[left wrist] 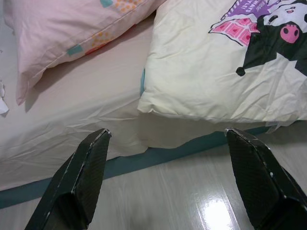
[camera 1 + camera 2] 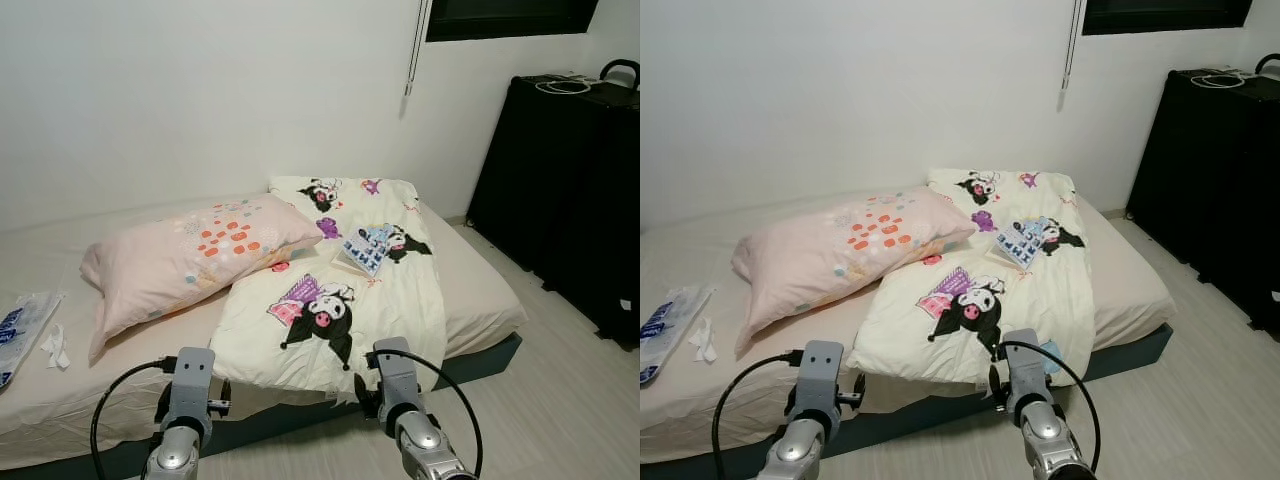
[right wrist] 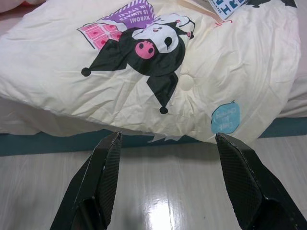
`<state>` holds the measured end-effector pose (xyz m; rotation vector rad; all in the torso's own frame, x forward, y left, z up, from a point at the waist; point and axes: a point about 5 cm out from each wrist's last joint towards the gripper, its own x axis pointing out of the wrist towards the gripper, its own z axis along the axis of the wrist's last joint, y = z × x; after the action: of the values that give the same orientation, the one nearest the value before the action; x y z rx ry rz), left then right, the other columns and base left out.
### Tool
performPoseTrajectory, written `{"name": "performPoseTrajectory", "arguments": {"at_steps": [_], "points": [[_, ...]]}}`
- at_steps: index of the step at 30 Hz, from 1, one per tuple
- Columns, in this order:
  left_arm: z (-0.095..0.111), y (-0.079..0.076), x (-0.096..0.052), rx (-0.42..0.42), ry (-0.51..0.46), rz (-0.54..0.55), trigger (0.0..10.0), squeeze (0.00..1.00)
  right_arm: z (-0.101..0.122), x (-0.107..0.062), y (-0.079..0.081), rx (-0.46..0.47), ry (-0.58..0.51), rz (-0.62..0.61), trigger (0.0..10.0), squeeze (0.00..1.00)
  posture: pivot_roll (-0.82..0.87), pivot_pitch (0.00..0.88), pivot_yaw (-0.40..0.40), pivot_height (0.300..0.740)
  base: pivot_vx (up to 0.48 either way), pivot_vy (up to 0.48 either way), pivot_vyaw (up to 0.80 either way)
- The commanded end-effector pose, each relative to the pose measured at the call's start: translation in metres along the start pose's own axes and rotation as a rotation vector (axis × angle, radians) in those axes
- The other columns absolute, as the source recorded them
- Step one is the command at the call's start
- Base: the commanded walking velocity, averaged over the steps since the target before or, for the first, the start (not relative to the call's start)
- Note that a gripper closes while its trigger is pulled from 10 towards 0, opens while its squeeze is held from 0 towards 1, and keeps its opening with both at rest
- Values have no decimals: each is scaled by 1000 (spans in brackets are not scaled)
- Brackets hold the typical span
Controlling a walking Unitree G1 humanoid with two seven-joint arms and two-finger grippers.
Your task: Clean up the room
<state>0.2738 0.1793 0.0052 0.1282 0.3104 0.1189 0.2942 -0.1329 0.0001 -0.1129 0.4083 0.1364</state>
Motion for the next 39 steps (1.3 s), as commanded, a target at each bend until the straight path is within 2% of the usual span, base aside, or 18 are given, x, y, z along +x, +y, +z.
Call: {"name": "performPoseTrajectory", "arguments": {"at_steps": [1,39], "points": [[-2,2,1,-3,19,13,10000,0,2,1,3,-23,-10,10,10000,0,20,0,-5,740,0,0,0],[0,3,2,-8,24,14,10000,0,4,1,2,-51,-17,8,10000,0,21,0,-6,740,0,0,0]]}}
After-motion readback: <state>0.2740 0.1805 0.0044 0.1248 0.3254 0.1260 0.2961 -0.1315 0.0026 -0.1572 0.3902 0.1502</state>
